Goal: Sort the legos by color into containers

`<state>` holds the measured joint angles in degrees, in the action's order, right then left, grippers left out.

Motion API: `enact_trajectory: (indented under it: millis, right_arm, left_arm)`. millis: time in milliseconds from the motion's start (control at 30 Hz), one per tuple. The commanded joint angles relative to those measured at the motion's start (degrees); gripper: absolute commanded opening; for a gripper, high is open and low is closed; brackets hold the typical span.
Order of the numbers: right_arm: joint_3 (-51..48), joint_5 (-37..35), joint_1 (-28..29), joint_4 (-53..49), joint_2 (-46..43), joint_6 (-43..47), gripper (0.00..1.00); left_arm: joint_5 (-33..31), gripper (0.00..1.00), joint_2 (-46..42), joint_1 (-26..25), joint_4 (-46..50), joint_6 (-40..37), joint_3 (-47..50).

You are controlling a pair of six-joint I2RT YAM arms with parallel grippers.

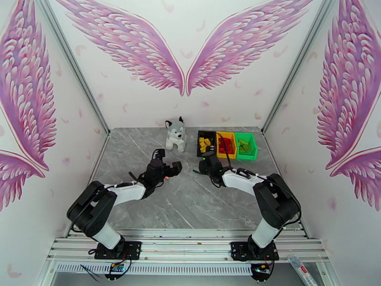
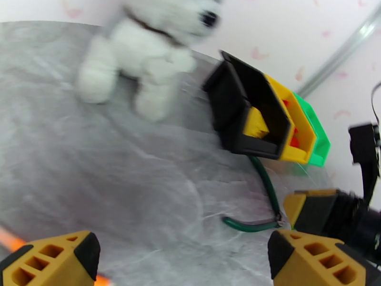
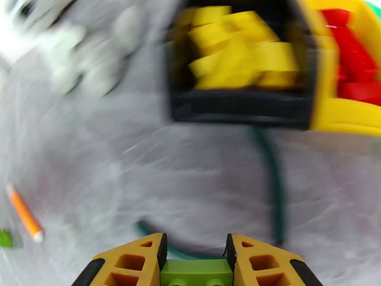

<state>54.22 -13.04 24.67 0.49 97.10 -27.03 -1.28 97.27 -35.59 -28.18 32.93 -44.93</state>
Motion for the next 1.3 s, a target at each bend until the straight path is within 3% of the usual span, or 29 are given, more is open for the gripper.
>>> enact_trajectory:
  millis: [0,367,667,800,900,1000,1167,1267]
  right_arm:
    - [-1.3,0.2,-6.0,0.7,-2.8,-3.9,0.14]
    - [3.2,3.1,-23.3,4.6,-0.1,-13.8,0.14]
    - [11.1,4.1,-29.6,2.3,5.7,-15.9,0.15]
    - [17.8,3.1,-30.4,-1.3,9.8,-15.4,0.24]
    - [22.6,3.1,-30.5,-3.5,12.6,-14.5,0.36]
    - [24.9,3.6,-30.5,-4.4,14.1,-13.8,0.55]
    - [21.2,5.0,-30.2,-1.1,11.4,-13.6,0.77]
    - [16.7,6.0,-29.6,2.3,8.1,-13.0,0.82]
  left_arm:
    - [3.2,0.99,5.4,-4.0,1.1,-4.1,-7.5]
    - [7.3,0.99,22.4,-13.1,11.7,-14.7,-37.3]
    - [8.1,0.99,25.9,-13.4,15.1,-16.6,-45.7]
    - [8.1,0.99,24.5,-13.1,15.1,-17.0,-44.3]
    - [7.7,0.99,22.2,-12.5,13.9,-16.3,-40.9]
    - [6.9,0.99,19.2,-11.3,12.5,-15.1,-36.4]
    - [4.5,0.99,13.4,-8.9,10.2,-12.9,-28.0]
    - [1.8,0.99,10.0,-8.0,9.2,-12.3,-22.9]
